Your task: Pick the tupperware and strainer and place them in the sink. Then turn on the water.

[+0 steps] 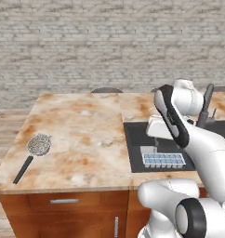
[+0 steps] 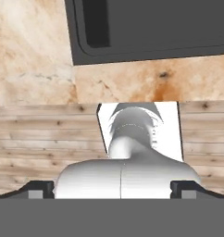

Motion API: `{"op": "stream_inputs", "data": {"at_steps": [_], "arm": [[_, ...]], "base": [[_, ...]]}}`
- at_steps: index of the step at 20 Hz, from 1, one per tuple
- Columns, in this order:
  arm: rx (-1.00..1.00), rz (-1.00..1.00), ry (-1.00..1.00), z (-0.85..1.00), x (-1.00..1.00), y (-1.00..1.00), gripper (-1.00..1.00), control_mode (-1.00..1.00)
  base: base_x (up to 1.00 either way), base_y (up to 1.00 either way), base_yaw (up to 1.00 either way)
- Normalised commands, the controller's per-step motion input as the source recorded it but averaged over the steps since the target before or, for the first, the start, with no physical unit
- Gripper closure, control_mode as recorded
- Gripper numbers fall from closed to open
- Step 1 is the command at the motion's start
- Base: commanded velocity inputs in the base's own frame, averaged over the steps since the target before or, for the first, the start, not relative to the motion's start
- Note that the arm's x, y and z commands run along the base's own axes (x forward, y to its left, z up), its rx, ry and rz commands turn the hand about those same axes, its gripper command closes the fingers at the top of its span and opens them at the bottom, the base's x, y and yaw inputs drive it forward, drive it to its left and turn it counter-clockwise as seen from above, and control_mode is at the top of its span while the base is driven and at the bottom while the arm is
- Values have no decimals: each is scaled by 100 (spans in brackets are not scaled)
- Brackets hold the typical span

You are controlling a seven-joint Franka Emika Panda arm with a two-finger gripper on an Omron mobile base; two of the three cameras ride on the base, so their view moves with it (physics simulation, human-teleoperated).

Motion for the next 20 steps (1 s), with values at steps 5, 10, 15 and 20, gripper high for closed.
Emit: {"op": "stream_inputs", "data": {"at_steps": [5,10,15,20], "arm": [[0,0,-20,0,-10,24,-100,-100],[-5,0,-16,0,4,40,-100,-100],[-3,0,0,1,0,15,-100,-100],[0,0,0,0,0,0,-100,-100]], "base": [[0,0,0],[0,0,0],[0,0,0],[0,0,0]]}}
